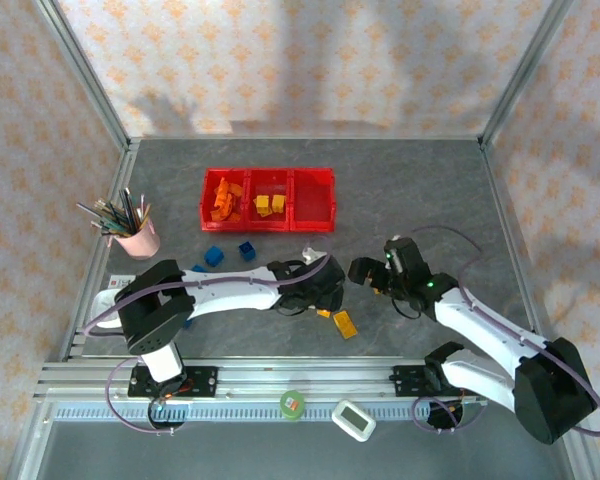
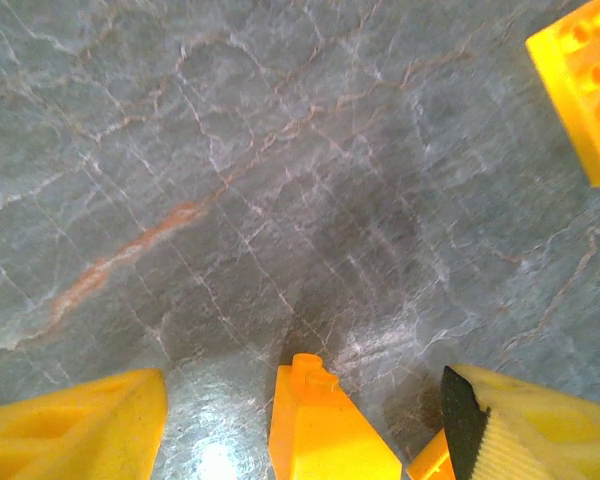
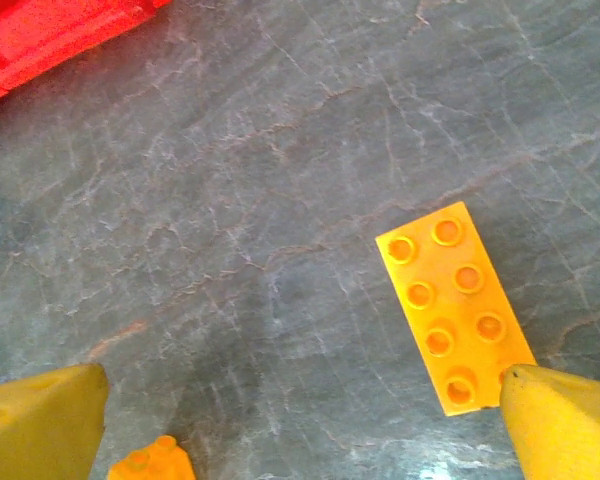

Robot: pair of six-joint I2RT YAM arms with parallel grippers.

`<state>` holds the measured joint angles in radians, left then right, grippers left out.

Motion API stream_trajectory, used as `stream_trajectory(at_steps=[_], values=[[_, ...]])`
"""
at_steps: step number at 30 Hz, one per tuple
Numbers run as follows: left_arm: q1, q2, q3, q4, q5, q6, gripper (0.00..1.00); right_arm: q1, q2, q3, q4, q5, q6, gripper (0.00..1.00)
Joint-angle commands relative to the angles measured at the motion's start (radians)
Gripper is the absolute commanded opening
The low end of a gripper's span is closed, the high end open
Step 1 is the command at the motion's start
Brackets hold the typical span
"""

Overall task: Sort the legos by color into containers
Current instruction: Pick up the lego from the middle-left of the table.

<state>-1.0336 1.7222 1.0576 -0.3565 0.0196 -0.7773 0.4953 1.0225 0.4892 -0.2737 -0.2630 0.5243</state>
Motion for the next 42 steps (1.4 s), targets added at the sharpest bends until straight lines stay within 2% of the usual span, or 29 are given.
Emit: stream_trajectory(at_steps=[1, 9, 14, 27, 32, 38, 42], values=[[-0.021, 0.038, 0.042, -0.052, -0.002, 0.019, 0.74, -0.008, -0.016, -0.013, -0.011, 0.031, 0.017, 1.0], [-0.039, 0.088, 0.049, -0.076, 0.006, 0.025, 0.68, -0.011, -0.012, -0.023, -0.001, 0.028, 0.014, 1.0], [-0.042, 0.091, 0.037, -0.088, -0.005, 0.024, 0.61, -0.012, -0.01, -0.026, 0.004, 0.024, 0.012, 1.0], [-0.042, 0.046, -0.006, -0.077, -0.022, 0.015, 0.38, -0.013, -0.006, -0.007, 0.004, 0.014, 0.01, 1.0], [-0.035, -0.006, -0.015, -0.082, -0.057, 0.009, 0.34, -0.013, -0.019, 0.022, 0.016, -0.036, -0.003, 1.0], [0.029, -0.101, -0.024, -0.128, -0.124, 0.027, 0.32, -0.012, -0.002, 0.056, 0.074, -0.095, -0.01, 1.0], [0.129, -0.169, -0.004, -0.166, -0.193, 0.079, 0.32, 0.007, 0.045, 0.078, 0.216, -0.168, 0.014, 1.0]])
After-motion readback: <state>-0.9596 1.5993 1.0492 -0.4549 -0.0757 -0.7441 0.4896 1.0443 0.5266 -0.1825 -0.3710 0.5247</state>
